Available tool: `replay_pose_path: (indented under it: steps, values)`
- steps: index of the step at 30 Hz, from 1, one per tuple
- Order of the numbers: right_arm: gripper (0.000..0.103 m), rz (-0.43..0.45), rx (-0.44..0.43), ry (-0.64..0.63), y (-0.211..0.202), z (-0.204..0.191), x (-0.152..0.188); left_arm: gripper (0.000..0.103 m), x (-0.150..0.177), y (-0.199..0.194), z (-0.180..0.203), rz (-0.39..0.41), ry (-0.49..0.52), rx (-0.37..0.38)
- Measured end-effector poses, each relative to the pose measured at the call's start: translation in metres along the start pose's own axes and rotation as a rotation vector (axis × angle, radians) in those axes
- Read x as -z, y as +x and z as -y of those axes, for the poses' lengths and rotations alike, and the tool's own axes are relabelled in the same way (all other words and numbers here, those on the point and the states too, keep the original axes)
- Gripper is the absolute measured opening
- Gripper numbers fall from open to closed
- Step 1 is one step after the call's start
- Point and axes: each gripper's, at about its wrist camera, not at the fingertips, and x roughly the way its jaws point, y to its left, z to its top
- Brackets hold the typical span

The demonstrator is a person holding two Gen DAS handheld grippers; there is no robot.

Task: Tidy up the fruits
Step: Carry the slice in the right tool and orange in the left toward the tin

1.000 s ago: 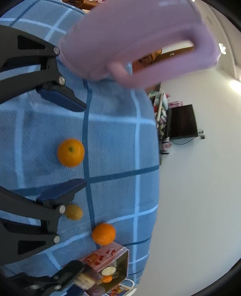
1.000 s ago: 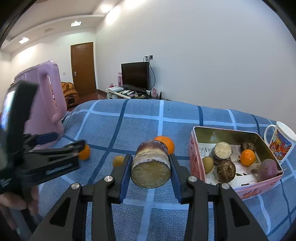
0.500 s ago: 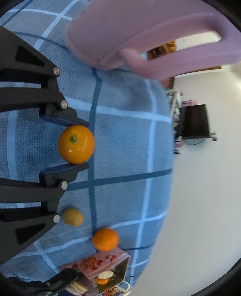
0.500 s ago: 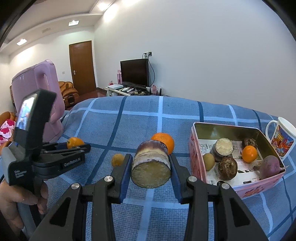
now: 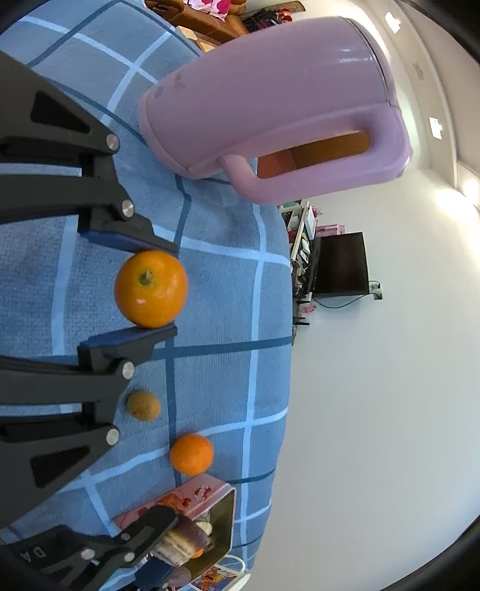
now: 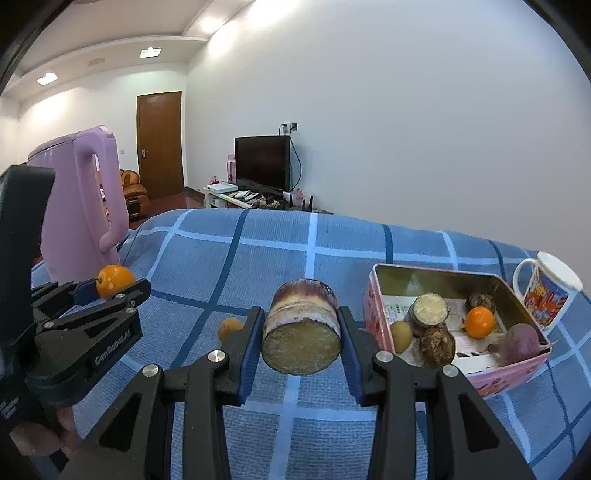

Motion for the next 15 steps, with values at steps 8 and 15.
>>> replay_pose_path:
  steps: [8, 15]
  values:
    - [0.042, 0.015, 0.020, -0.008, -0.005, 0.000, 0.001, 0.039, 0.008, -0.012, 0.004, 0.019, -0.027, -0.006]
    - [0.042, 0.019, 0.029, -0.006, -0.010, 0.004, 0.004, 0.039, 0.012, -0.021, 0.009, 0.033, -0.026, -0.007]
